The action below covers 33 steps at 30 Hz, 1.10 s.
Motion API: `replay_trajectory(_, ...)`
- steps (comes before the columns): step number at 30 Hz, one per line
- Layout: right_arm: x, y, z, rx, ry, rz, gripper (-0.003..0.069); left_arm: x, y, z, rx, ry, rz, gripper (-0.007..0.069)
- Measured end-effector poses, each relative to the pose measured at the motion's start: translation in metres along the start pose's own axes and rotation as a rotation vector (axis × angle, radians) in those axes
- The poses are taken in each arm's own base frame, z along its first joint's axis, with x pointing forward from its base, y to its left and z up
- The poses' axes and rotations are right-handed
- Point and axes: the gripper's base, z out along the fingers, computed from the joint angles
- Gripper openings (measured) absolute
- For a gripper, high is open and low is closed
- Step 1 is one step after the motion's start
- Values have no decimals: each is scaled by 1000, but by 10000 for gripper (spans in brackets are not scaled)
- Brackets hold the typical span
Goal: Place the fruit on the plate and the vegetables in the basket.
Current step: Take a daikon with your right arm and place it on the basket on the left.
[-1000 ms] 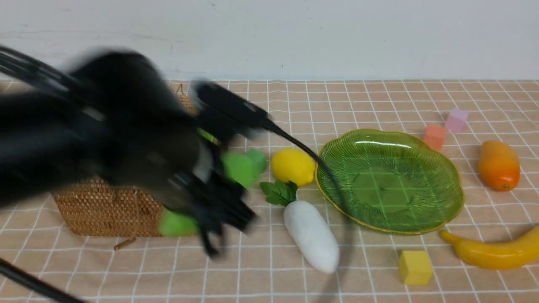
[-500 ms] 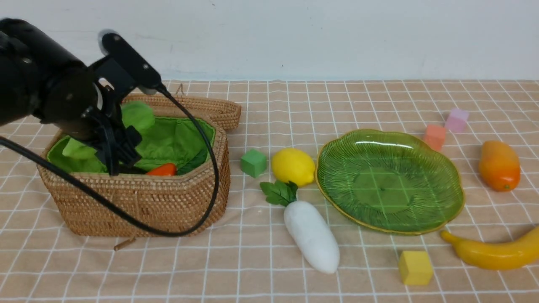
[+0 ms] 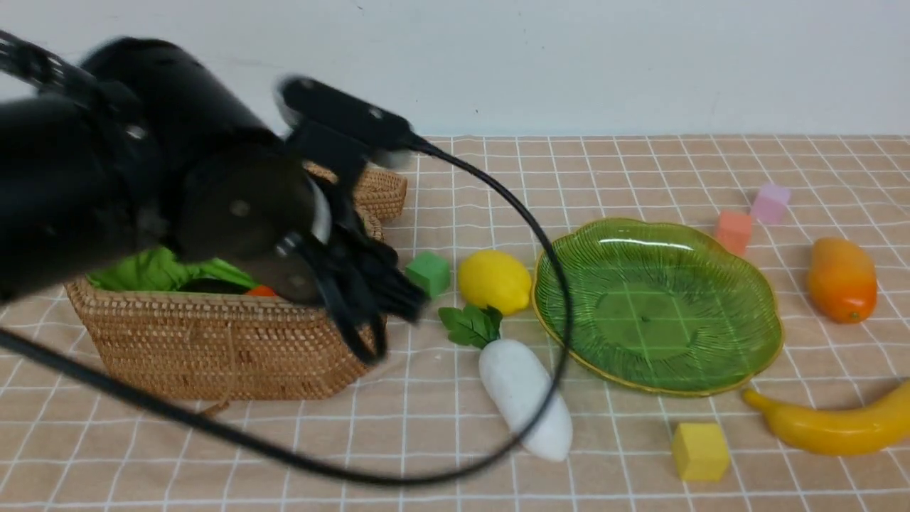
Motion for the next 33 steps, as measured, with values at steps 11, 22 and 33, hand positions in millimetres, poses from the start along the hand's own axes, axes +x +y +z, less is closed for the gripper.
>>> replay_trajectory(11, -56, -36, 70, 14, 346, 145, 134, 53, 20, -94, 127, -232, -144, -13)
replay_trajectory(22, -90, -11, 211, 51, 575, -43, 156, 165, 44, -132, 315, -507, -222, -13)
replay_trajectory(33, -88, -30, 338, 197, 666, -121, 619, 191, 51, -143, 360, -644, -246, -13)
